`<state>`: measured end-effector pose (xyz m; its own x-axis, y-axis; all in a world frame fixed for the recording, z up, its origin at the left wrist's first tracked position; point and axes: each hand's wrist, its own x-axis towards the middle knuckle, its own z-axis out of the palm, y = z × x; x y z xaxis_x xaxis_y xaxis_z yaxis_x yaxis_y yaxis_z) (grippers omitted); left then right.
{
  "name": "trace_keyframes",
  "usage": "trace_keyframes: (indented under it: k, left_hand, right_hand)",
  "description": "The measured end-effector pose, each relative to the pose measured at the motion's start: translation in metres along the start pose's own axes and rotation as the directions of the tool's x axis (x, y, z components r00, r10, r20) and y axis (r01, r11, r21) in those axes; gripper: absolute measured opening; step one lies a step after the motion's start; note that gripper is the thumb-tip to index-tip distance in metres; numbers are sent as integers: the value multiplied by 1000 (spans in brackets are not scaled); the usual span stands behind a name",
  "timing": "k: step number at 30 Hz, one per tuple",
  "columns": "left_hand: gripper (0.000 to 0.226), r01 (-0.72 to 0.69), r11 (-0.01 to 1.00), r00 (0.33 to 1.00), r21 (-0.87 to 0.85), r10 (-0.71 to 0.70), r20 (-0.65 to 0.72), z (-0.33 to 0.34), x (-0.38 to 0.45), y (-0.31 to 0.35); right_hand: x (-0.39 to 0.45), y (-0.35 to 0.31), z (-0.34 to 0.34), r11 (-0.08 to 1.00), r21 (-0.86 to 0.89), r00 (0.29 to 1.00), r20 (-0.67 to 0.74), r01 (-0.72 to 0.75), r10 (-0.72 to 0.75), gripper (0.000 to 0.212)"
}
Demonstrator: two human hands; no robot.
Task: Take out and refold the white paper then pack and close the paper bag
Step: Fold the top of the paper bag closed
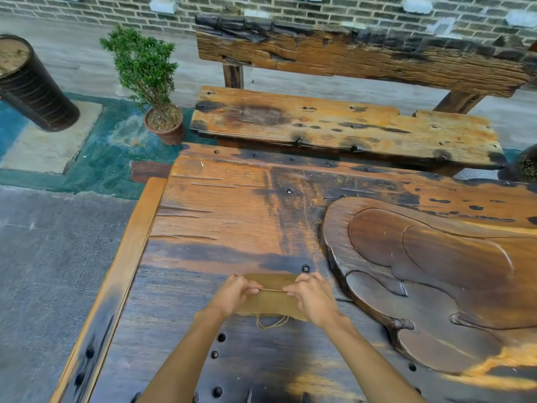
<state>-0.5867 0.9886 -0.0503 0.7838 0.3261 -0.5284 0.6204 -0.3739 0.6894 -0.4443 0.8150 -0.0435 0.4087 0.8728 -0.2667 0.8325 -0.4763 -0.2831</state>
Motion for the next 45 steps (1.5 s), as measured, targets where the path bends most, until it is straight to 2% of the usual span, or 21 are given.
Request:
trace_keyframes:
  k: [2,3,6,7,12,14,18,20,23,27,30,33,36,40,45]
  left_hand:
    - [22,-2,1000,1000,-3,2,-14,2,-2,0]
    - [22,-2,1000,1000,-8,2,-31,3,-3,0]
    - [19,29,999,996,-31,-32,-81,5,-5,0]
    - [19,39,998,994,-47,-44,-100,5,-5,-1]
    - [21,55,993,990,-102,-68,-127,0,-5,-10]
    - [20,43,996,990,-73,-52,-134,0,-6,-12]
    - [18,2,1000,986,7,-1,-165,1,-6,-19]
    - [18,-19,999,989,27,23,-147,2,-6,-19]
    - [17,-34,999,989,23,37,-142,3,-7,-21]
    - [17,3,999,977,-45,-13,-212,4,-11,-21]
    - [18,40,994,958,-102,-68,-279,4,-16,-19]
    - [18,30,991,954,-130,-67,-291,5,-20,-18]
    - [17,-9,994,954,-106,-23,-298,7,-24,-21]
    - [24,-60,998,954,21,63,-292,5,-33,-16]
    - [23,-82,994,948,76,102,-303,4,-47,-13]
  right_hand:
    - [-2,1,-4,1000,6,998,58,-2,1,41]
    - [-3,0,-5,1000,-13,998,60,-8,8,41]
    - [-6,2,-7,993,-93,996,-56,-70,65,13]
    - [-7,3,-10,989,-114,995,-51,-95,90,14]
    - [-15,15,-11,975,-179,991,-21,-133,131,61]
    - [-18,18,-8,971,-207,993,-32,-118,114,67]
    - [-23,23,-9,989,-122,996,-50,-79,73,35]
    - [-24,25,-10,996,-71,999,0,-53,53,18]
    - [-28,27,-10,996,-49,997,28,-77,79,27]
    - [-30,26,-10,985,-18,984,25,-174,174,21]
    - [-33,27,-13,963,37,963,62,-267,264,33]
    - [-39,31,-16,955,71,957,36,-288,286,46]
    - [-44,32,-16,953,122,961,31,-277,275,39]
    - [-52,29,-13,955,160,967,-10,-248,253,25]
    - [-63,23,-16,934,233,961,14,-273,277,25]
